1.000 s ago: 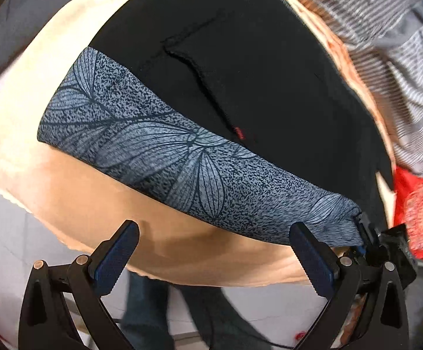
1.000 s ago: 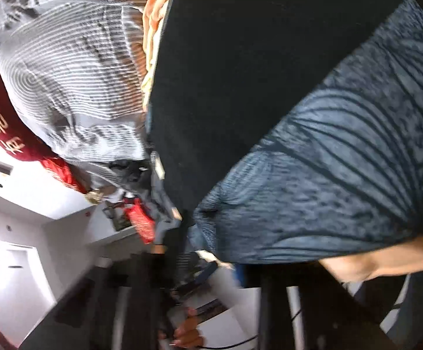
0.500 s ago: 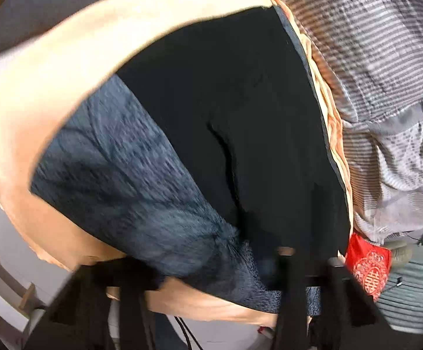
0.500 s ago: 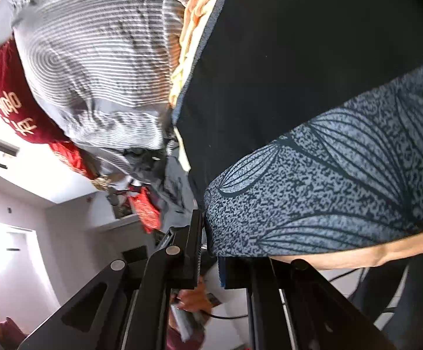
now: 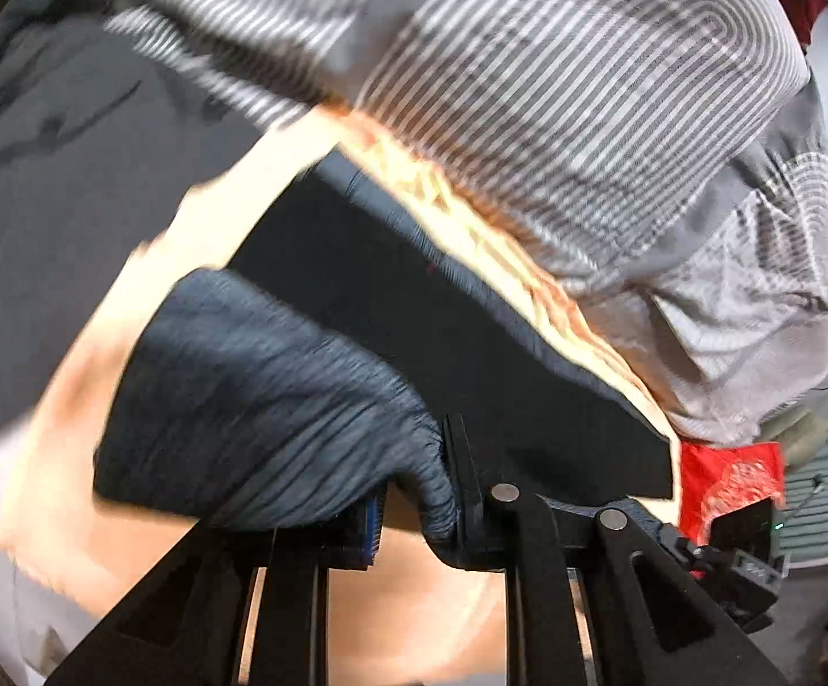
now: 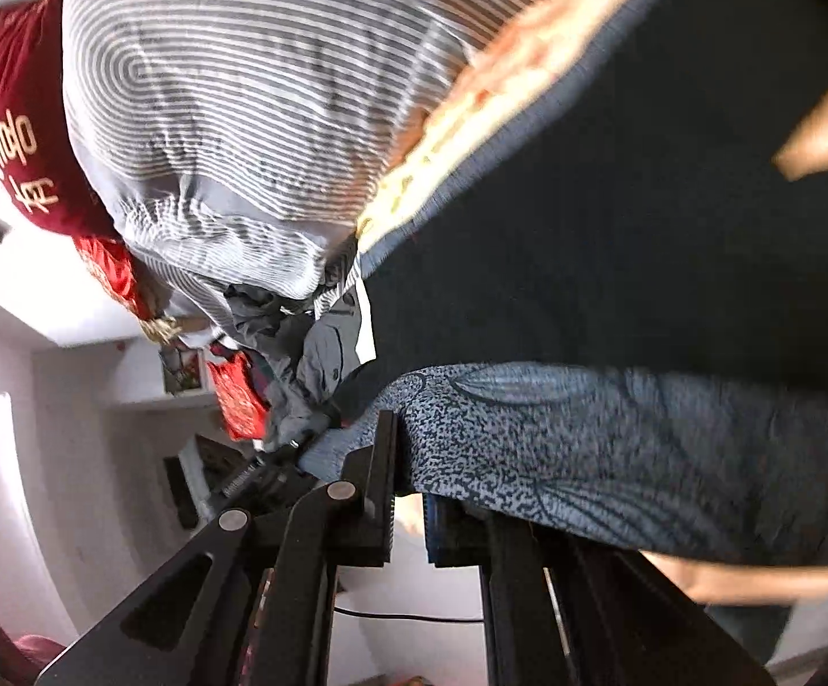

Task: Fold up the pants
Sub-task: 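Grasp the patterned waistband of the black trousers with both grippers, then lift the waistband with both grippers and fold it over toward the leg hems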

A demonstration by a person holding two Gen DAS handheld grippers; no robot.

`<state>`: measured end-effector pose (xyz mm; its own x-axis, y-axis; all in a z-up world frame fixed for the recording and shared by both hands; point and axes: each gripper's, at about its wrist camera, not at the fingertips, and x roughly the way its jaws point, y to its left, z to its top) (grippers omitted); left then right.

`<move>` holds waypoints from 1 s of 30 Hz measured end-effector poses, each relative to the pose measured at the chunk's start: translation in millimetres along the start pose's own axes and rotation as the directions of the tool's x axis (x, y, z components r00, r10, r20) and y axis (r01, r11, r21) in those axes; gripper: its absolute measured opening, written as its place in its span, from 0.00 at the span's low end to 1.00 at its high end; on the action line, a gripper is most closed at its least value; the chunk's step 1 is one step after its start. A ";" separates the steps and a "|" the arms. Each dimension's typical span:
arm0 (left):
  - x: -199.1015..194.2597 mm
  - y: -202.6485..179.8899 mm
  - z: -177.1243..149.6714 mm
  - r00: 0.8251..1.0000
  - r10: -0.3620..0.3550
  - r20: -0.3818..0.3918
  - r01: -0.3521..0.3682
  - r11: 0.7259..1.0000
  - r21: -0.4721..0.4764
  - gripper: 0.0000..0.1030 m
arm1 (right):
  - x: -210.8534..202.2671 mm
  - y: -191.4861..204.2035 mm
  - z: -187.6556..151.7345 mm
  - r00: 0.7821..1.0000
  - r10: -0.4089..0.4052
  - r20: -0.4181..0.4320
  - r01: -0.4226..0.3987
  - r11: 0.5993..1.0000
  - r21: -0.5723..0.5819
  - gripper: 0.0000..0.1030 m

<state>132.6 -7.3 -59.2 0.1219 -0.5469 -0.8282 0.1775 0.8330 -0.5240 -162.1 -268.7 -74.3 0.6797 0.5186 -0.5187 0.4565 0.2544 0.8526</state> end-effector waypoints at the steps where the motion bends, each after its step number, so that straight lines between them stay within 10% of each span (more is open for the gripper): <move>1: 7.8 -6.2 11.1 1.000 0.014 0.007 -0.014 1.000 0.008 0.19 | 4.2 4.1 17.2 1.000 -0.006 -0.014 0.006 1.000 -0.015 0.08; 10: 112.4 -10.1 80.3 0.977 0.212 0.008 -0.212 0.977 -0.032 0.25 | 74.7 -13.6 159.5 0.976 -0.151 -0.155 0.147 0.988 -0.039 0.11; 17: 139.1 -17.5 88.0 0.950 0.312 0.028 -0.311 0.950 -0.036 0.48 | 116.8 -65.9 205.7 0.947 -0.215 -0.238 0.225 0.974 0.013 0.11; 20: 116.2 -27.7 85.1 0.915 0.393 0.090 -0.393 0.919 -0.020 0.76 | 118.3 -70.6 211.8 0.947 -0.196 -0.254 0.211 0.977 0.033 0.13; 23: 96.4 -37.4 78.7 0.897 0.426 0.121 -0.430 0.903 0.011 0.77 | 112.8 -65.3 215.2 0.942 -0.198 -0.270 0.209 0.978 0.013 0.35; 25: 97.8 -43.6 71.3 0.882 0.457 0.110 -0.464 0.884 0.047 0.77 | 102.7 -52.8 216.0 0.946 -0.193 -0.260 0.193 0.981 -0.024 0.70; 30: 138.9 -72.5 35.1 0.871 0.490 0.030 -0.485 0.851 0.202 0.77 | 69.0 -10.7 197.2 0.969 -0.162 -0.185 0.135 0.979 -0.151 0.78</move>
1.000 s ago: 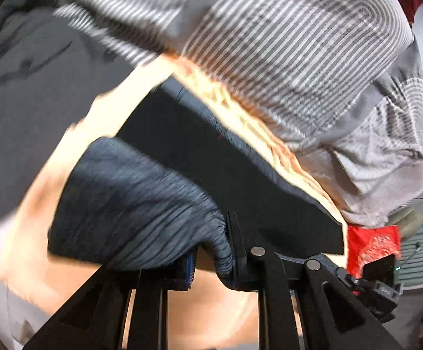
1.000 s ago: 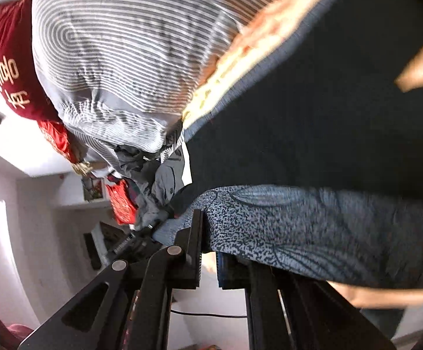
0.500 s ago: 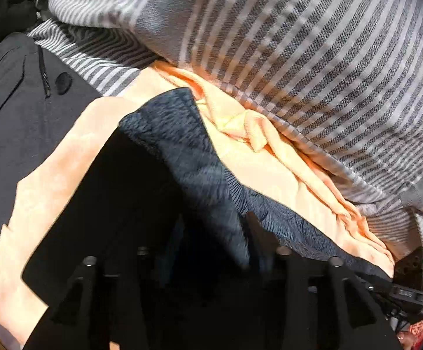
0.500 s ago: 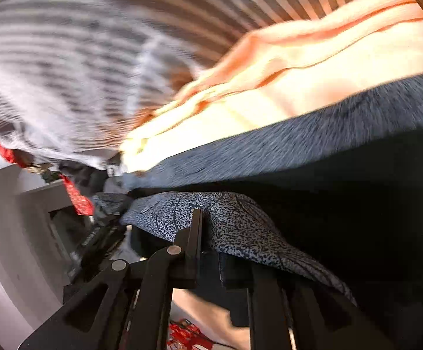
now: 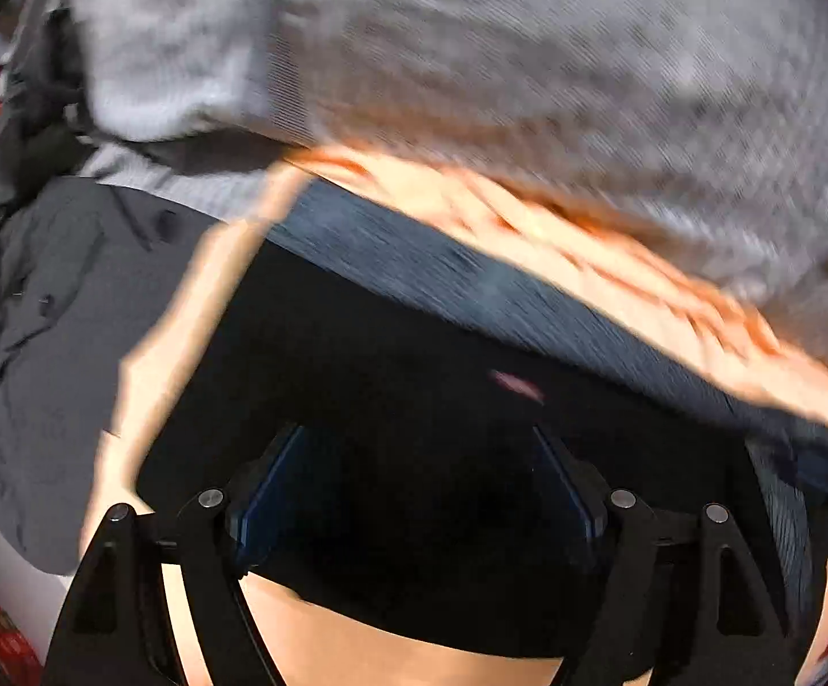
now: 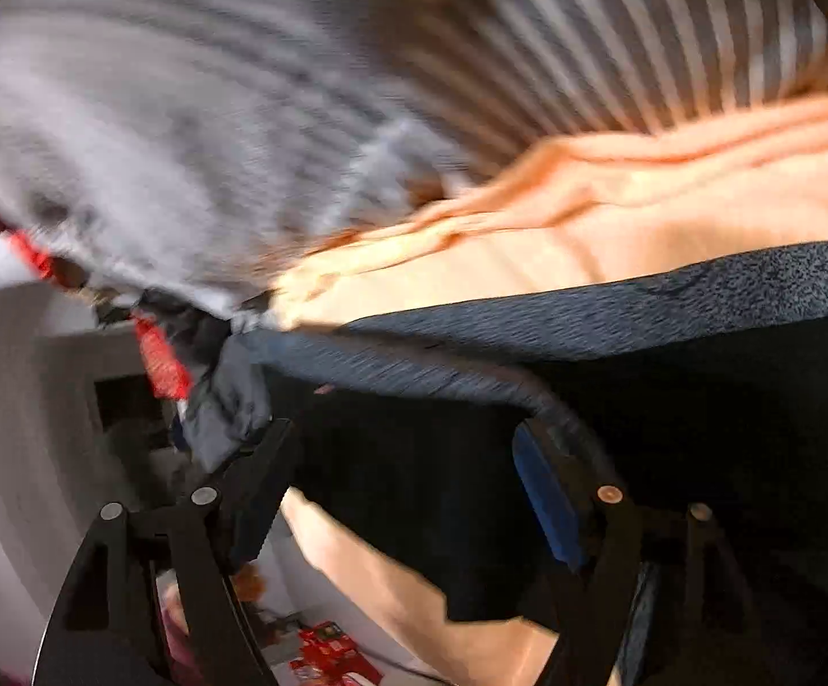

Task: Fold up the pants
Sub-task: 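Lift the waistband with both grippers and fold it over toward the leg hems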

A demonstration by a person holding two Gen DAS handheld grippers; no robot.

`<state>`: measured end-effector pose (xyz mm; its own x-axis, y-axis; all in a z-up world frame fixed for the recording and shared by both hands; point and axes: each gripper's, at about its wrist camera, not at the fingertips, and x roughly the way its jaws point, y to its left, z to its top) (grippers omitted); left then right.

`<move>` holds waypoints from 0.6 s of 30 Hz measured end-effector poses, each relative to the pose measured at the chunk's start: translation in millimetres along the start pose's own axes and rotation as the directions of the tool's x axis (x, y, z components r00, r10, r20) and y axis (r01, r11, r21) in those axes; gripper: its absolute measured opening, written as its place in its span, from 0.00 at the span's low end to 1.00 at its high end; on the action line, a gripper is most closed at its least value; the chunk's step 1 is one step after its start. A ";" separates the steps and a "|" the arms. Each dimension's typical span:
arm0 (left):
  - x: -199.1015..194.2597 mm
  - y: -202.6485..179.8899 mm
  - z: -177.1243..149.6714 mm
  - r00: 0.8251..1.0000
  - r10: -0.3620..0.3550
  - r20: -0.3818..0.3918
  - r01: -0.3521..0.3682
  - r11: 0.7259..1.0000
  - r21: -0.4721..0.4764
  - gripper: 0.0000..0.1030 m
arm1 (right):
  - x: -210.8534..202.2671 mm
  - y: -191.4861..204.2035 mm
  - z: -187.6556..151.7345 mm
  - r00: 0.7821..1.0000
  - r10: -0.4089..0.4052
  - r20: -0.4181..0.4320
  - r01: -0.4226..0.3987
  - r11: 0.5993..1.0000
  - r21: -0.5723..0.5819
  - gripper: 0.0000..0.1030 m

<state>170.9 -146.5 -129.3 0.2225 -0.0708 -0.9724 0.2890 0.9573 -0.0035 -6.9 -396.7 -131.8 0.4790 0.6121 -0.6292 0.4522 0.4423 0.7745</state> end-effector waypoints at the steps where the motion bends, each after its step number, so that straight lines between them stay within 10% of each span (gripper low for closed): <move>1: 4.1 -8.7 -4.5 1.000 -0.009 -0.010 0.009 1.000 0.009 0.77 | -2.8 5.3 -9.1 1.000 0.026 -0.006 -0.026 0.999 -0.020 0.76; 6: 30.5 -53.2 -33.3 0.996 0.092 -0.020 -0.089 0.988 0.123 0.78 | 24.4 -9.3 -40.6 0.984 -0.130 -0.121 0.122 0.990 -0.073 0.74; 9: 25.4 -59.1 -36.7 0.994 0.110 -0.024 -0.105 0.983 0.152 0.78 | 23.7 -30.2 -43.8 0.958 -0.269 -0.100 0.262 0.962 -0.081 0.54; 18: -23.9 -121.1 -83.5 0.997 -0.033 -0.072 0.056 0.936 0.347 0.78 | -89.7 -39.4 -115.0 0.939 -0.306 0.156 0.306 0.952 0.021 0.79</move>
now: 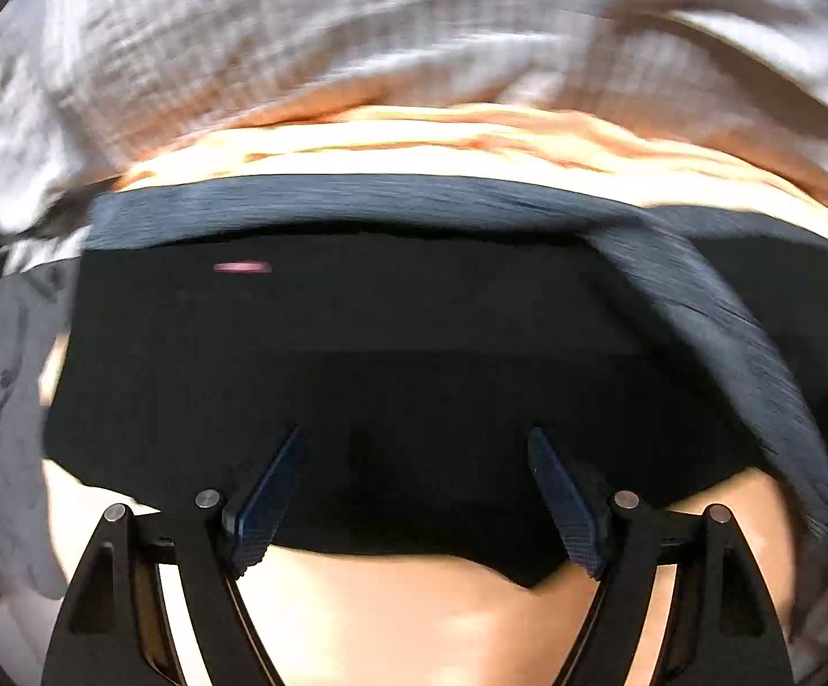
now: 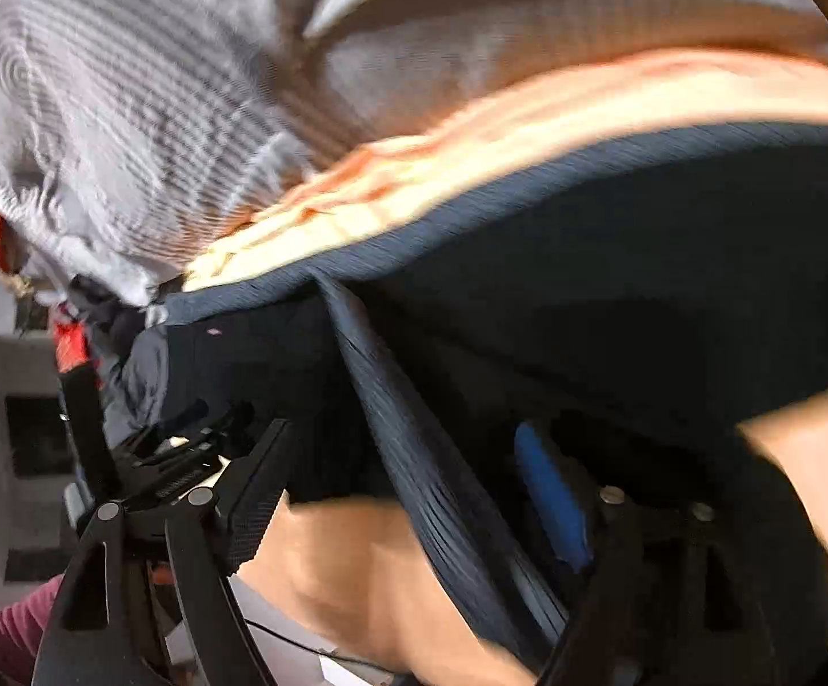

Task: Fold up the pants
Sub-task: 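Lift the waistband with both grippers and fold it over toward the leg hems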

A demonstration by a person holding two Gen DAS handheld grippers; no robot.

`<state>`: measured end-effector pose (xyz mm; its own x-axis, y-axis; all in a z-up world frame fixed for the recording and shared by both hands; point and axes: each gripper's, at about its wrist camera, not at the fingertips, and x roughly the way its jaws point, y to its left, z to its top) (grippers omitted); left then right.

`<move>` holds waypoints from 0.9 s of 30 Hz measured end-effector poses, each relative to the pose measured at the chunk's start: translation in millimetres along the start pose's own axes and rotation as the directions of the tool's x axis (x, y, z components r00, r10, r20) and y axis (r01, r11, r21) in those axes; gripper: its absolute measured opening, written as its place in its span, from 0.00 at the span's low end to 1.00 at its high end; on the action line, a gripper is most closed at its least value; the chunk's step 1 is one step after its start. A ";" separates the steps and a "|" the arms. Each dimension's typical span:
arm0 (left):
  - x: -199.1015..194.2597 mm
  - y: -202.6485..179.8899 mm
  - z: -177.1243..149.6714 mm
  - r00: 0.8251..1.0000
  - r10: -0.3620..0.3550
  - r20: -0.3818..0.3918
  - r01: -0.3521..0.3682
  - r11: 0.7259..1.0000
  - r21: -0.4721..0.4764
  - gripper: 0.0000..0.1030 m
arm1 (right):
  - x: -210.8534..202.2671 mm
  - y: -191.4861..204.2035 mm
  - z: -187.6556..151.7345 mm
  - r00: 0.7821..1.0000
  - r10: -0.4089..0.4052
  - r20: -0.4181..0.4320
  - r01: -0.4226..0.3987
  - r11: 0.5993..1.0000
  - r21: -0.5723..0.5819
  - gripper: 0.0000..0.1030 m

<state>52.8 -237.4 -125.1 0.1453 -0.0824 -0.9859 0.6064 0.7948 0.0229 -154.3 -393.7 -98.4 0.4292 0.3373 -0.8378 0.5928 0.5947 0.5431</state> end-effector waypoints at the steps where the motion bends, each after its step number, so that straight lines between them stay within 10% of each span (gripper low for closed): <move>1: -1.0 -16.7 -3.8 0.999 -0.037 -0.006 0.037 0.999 0.022 0.78 | -14.3 -12.0 -19.8 0.999 -0.031 0.017 0.030 0.999 0.037 0.79; 14: -14.0 -131.3 -52.4 0.924 -0.350 -0.154 0.368 0.923 0.111 0.78 | -100.0 -135.3 -230.1 0.951 -0.295 0.095 0.225 0.867 0.444 0.79; 27: 1.7 -183.7 -58.6 0.891 -0.400 -0.216 0.413 0.911 0.013 0.78 | -86.1 -190.9 -253.1 0.989 -0.085 0.124 0.018 0.883 0.469 0.75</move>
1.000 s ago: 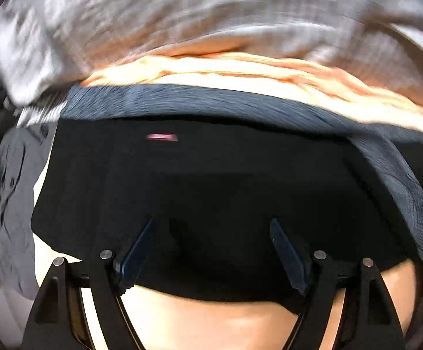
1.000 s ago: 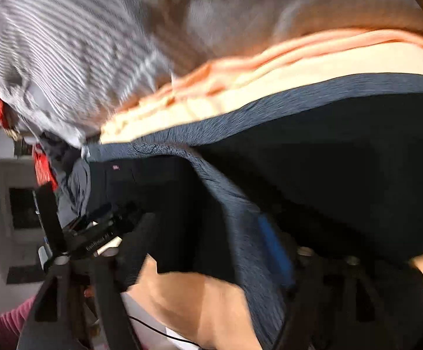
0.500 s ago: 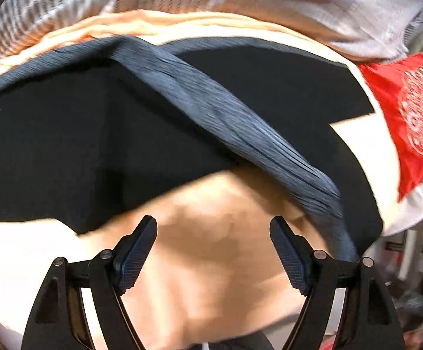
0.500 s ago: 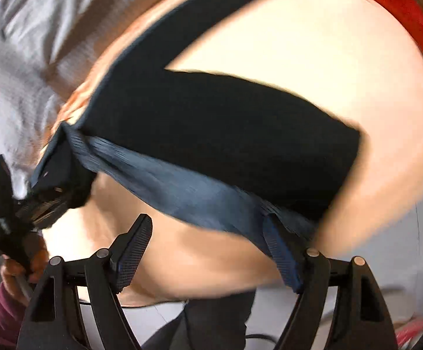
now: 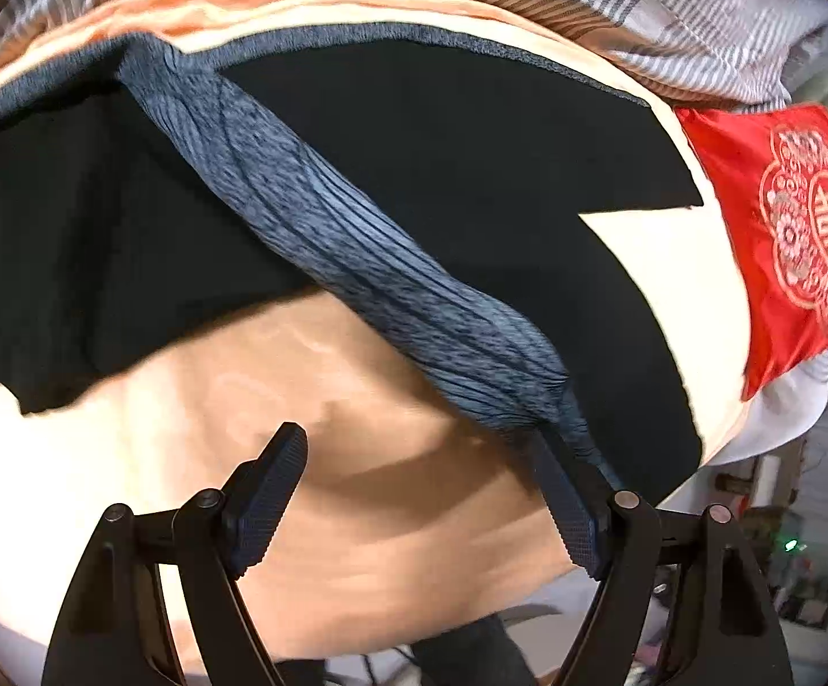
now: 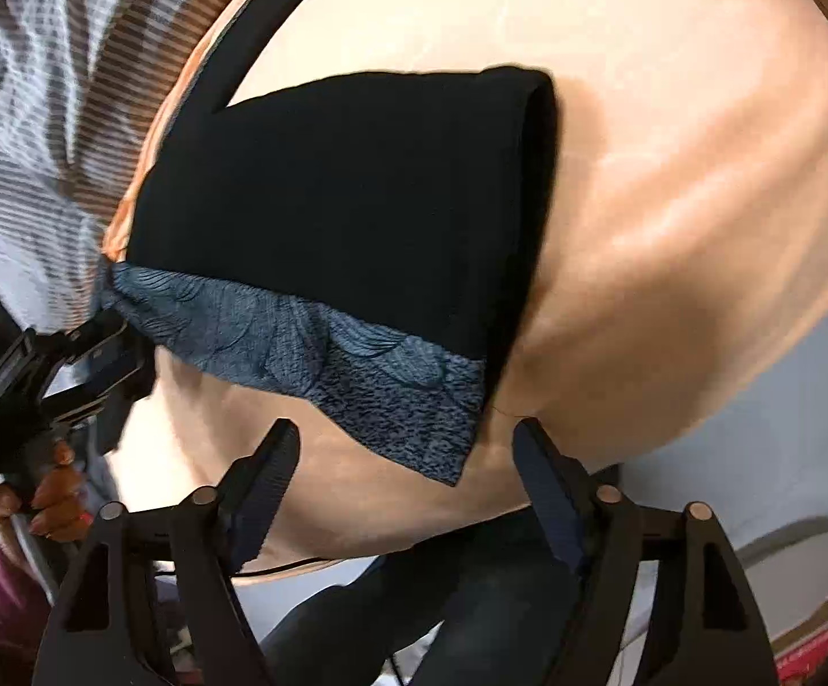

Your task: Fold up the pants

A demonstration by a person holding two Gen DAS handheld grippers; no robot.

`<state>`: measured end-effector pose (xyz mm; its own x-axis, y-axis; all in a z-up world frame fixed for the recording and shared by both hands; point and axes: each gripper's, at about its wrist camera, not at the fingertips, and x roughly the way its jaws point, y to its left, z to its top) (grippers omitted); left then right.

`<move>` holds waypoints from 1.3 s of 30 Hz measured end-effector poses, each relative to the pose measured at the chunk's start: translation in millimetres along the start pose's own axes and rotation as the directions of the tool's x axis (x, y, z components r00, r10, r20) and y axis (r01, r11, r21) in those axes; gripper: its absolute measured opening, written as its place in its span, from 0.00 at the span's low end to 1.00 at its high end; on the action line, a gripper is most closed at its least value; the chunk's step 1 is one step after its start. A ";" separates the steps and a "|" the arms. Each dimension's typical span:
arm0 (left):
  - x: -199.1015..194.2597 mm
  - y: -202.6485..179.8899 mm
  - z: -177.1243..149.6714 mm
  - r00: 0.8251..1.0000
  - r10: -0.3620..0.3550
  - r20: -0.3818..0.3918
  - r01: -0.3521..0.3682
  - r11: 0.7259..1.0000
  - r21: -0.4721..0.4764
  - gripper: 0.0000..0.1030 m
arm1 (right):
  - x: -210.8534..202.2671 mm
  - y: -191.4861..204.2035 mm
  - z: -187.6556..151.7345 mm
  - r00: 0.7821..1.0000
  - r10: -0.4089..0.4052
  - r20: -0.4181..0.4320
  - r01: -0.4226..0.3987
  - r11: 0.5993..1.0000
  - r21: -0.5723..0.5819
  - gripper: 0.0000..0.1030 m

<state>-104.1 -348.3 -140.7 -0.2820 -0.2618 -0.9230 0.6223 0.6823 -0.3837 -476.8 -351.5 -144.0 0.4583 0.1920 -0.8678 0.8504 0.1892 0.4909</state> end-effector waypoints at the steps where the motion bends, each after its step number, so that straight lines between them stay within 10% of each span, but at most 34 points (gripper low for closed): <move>1: 1.1 -2.3 0.1 1.000 -0.010 -0.004 0.010 1.000 -0.013 0.78 | 0.9 -2.4 0.8 0.999 0.041 -0.013 -0.040 0.999 0.002 0.74; 9: 14.4 -7.7 0.1 0.999 -0.036 -0.030 0.033 0.996 -0.083 0.78 | 9.8 -18.8 2.4 0.985 0.166 -0.048 -0.163 0.985 0.060 0.62; 12: 21.1 -13.9 1.0 0.999 -0.019 -0.036 0.016 0.996 -0.083 0.77 | 10.7 -28.0 2.6 0.976 0.208 -0.066 -0.200 0.974 0.105 0.31; 13: 20.9 -16.9 1.4 0.999 -0.013 -0.032 0.010 0.997 -0.078 0.72 | 11.3 -29.6 3.4 0.966 0.246 -0.075 -0.235 0.963 0.133 0.18; 15: 20.2 -27.3 3.5 0.999 -0.019 -0.035 0.018 0.999 -0.045 0.26 | 7.5 -26.8 5.5 0.957 0.279 -0.079 -0.266 0.953 0.148 0.07; 25: -35.8 -62.0 32.6 0.996 -0.042 0.077 0.038 0.998 0.043 0.23 | -58.3 29.4 67.5 0.898 0.438 -0.031 -0.438 0.899 0.004 0.04; 39: -74.5 -107.3 170.5 0.959 -0.008 0.284 -0.007 0.999 0.049 0.23 | -115.4 102.6 269.0 0.936 0.346 0.069 -0.317 0.910 -0.267 0.03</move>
<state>-25.4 -518.4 -35.7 -0.0679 -0.4501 -0.8904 0.6594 0.6495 -0.3786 -373.0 -613.3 -14.1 0.7411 0.1789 -0.6471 0.5594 0.3685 0.7425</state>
